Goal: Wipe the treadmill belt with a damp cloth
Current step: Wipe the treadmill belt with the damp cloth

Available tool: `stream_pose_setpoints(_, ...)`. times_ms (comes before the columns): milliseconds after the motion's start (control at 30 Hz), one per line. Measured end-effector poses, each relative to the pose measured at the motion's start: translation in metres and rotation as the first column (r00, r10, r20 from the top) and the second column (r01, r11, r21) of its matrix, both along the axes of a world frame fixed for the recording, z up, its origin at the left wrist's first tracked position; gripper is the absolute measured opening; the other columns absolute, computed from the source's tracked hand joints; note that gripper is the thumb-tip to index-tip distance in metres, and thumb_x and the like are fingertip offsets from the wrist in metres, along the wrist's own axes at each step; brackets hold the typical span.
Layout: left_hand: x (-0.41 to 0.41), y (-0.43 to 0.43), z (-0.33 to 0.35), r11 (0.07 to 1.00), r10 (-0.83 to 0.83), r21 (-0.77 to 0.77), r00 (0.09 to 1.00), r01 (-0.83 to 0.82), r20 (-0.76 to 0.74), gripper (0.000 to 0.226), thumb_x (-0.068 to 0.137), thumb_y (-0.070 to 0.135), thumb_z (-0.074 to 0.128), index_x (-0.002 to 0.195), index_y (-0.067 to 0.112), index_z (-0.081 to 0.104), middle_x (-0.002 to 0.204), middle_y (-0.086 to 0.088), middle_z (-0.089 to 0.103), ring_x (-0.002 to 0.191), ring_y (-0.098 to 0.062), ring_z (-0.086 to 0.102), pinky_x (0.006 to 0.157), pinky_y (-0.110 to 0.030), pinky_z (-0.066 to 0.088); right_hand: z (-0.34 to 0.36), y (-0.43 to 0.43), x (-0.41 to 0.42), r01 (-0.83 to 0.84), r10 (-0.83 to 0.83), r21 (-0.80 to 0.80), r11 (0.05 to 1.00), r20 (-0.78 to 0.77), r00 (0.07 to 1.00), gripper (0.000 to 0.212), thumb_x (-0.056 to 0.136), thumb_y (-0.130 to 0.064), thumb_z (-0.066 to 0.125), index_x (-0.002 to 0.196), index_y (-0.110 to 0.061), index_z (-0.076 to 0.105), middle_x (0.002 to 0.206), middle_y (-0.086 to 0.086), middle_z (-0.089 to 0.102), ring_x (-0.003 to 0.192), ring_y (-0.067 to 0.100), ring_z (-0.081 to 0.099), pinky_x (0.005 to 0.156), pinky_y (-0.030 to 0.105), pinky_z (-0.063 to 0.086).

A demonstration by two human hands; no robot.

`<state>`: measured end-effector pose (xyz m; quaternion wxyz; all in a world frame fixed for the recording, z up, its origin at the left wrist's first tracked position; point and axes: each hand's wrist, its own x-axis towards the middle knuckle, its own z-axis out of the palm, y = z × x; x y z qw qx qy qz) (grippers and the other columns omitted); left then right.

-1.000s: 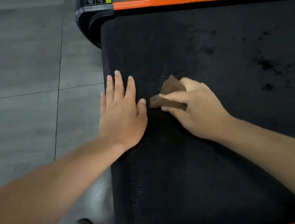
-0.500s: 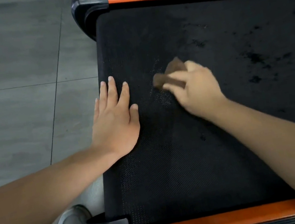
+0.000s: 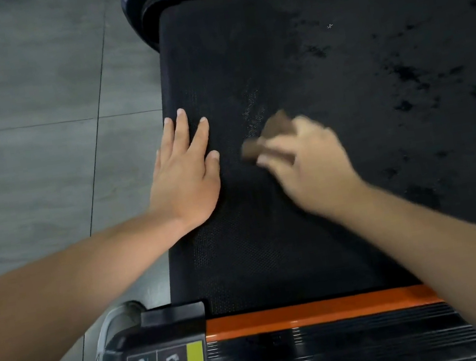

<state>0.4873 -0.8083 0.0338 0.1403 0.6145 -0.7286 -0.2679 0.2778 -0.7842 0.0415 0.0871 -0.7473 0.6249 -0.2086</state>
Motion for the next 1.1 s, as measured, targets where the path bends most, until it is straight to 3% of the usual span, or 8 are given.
stream_pose_setpoints(133, 0.004, 0.021, 0.000, 1.000, 0.015, 0.024, 0.999, -0.014, -0.048, 0.057, 0.111, 0.032, 0.032, 0.165, 0.030, 0.012, 0.172, 0.007, -0.014, 0.156, -0.012, -0.019, 0.126, -0.039, 0.002, 0.010, 0.050, 0.003, -0.361, 0.360, 0.105, 0.927, 0.026, 0.933, 0.036, 0.095, -0.049, 0.051, 0.118, -0.033, 0.073, 0.089, 0.001, 0.054, 0.083, 0.022, 0.050, 0.071, 0.036, 0.036)
stream_pose_setpoints(300, 0.004, 0.033, -0.002, 0.999, 0.039, 0.026, 0.998, -0.038, -0.055, 0.057, 0.111, 0.033, 0.032, 0.164, 0.034, 0.013, 0.171, 0.011, -0.015, 0.156, -0.009, -0.020, 0.123, -0.034, 0.001, 0.003, 0.003, -0.022, -0.017, 0.016, 0.034, 0.999, 0.033, 0.999, 0.031, 0.091, -0.047, 0.059, 0.109, -0.030, 0.077, 0.092, 0.008, 0.058, 0.086, 0.033, 0.057, 0.080, 0.048, 0.050)
stream_pose_setpoints(433, 0.004, 0.031, -0.004, 0.999, 0.035, 0.014, 0.999, -0.034, -0.040, 0.056, 0.111, 0.033, 0.032, 0.165, 0.032, 0.014, 0.172, 0.009, -0.013, 0.157, -0.010, -0.017, 0.124, -0.036, 0.003, 0.007, 0.075, 0.000, -0.409, 0.402, 0.142, 0.901, 0.076, 0.912, 0.033, 0.095, -0.051, 0.056, 0.121, -0.037, 0.071, 0.091, -0.003, 0.050, 0.087, 0.018, 0.046, 0.076, 0.037, 0.037)
stream_pose_setpoints(500, 0.005, 0.032, -0.003, 0.999, 0.036, 0.013, 0.999, -0.036, -0.023, 0.056, 0.111, 0.033, 0.031, 0.165, 0.032, 0.014, 0.172, 0.008, -0.012, 0.157, -0.011, -0.017, 0.125, -0.037, 0.004, 0.012, 0.072, -0.008, -0.475, 0.480, 0.185, 0.860, 0.023, 0.877, 0.036, 0.096, -0.053, 0.049, 0.122, -0.039, 0.070, 0.088, -0.005, 0.045, 0.083, 0.015, 0.041, 0.070, 0.034, 0.030)
stream_pose_setpoints(667, 0.005, 0.033, -0.001, 1.000, 0.023, 0.018, 1.000, -0.023, -0.021, 0.057, 0.112, 0.034, 0.031, 0.165, 0.031, 0.012, 0.172, 0.008, -0.013, 0.157, -0.011, -0.018, 0.118, -0.028, -0.002, 0.005, 0.038, -0.019, -0.154, 0.153, 0.049, 0.987, 0.028, 0.988, 0.034, 0.092, -0.049, 0.054, 0.108, -0.030, 0.076, 0.089, 0.004, 0.054, 0.086, 0.030, 0.054, 0.077, 0.047, 0.047)
stream_pose_setpoints(867, 0.002, 0.037, 0.001, 1.000, 0.014, 0.019, 0.997, -0.015, 0.074, 0.058, 0.111, 0.037, 0.028, 0.165, 0.026, 0.010, 0.173, -0.002, -0.012, 0.158, -0.021, -0.016, 0.127, -0.045, 0.005, 0.018, 0.094, -0.001, -0.586, 0.574, 0.257, 0.769, 0.126, 0.809, 0.029, 0.098, -0.050, 0.057, 0.124, -0.047, 0.067, 0.095, -0.011, 0.044, 0.094, 0.009, 0.036, 0.087, 0.034, 0.029)
stream_pose_setpoints(1000, 0.003, 0.047, 0.002, 1.000, -0.013, 0.021, 0.990, 0.010, 0.142, 0.061, 0.111, 0.043, 0.027, 0.166, 0.025, 0.007, 0.173, -0.003, -0.013, 0.158, -0.021, -0.016, 0.127, -0.047, 0.007, 0.019, 0.062, -0.049, -0.443, 0.436, 0.217, 0.870, 0.081, 0.896, 0.018, 0.095, -0.045, 0.063, 0.110, -0.047, 0.073, 0.089, -0.008, 0.049, 0.092, 0.015, 0.045, 0.091, 0.049, 0.038)
stream_pose_setpoints(1100, 0.001, 0.050, 0.002, 1.000, 0.018, -0.001, 0.989, -0.018, 0.148, 0.060, 0.110, 0.043, 0.028, 0.165, 0.026, 0.011, 0.173, -0.001, -0.010, 0.158, -0.020, -0.013, 0.127, -0.048, 0.009, 0.015, 0.092, -0.050, -0.489, 0.470, 0.227, 0.842, 0.138, 0.872, 0.017, 0.095, -0.052, 0.059, 0.103, -0.048, 0.073, 0.089, -0.014, 0.044, 0.092, 0.010, 0.042, 0.091, 0.042, 0.035)
